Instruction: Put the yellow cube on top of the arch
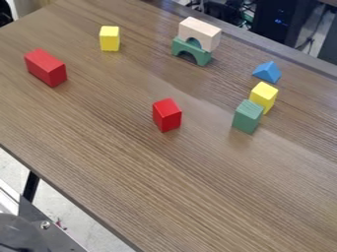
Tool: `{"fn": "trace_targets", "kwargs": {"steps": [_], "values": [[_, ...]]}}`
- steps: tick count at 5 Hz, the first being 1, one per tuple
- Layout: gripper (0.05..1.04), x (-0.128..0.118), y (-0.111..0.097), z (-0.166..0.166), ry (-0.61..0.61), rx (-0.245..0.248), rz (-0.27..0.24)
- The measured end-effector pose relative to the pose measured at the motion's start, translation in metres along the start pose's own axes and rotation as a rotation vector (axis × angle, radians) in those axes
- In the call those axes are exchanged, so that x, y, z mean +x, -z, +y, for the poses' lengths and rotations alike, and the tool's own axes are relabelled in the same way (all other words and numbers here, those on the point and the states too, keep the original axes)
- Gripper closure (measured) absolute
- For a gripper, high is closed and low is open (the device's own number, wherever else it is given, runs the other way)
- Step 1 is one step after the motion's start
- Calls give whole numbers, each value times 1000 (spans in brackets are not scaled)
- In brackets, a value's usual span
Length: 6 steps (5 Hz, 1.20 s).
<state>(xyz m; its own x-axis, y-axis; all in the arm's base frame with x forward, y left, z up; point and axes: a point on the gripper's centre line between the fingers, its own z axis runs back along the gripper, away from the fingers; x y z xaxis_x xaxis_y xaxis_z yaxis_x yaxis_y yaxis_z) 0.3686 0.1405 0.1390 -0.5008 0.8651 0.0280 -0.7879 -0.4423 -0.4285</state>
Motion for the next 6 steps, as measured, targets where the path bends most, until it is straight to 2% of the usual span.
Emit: {"fn": "trace_targets", "kwargs": {"steps": [1,2,3,5,6], "values": [[85,11,7,6,-116,3,-63],[85,18,30,7,-156,107,-59],[85,28,54,0,-212,190,-42],[85,50,78,-4,-293,256,-19],[85,54,81,-2,-304,266,-18]]}}
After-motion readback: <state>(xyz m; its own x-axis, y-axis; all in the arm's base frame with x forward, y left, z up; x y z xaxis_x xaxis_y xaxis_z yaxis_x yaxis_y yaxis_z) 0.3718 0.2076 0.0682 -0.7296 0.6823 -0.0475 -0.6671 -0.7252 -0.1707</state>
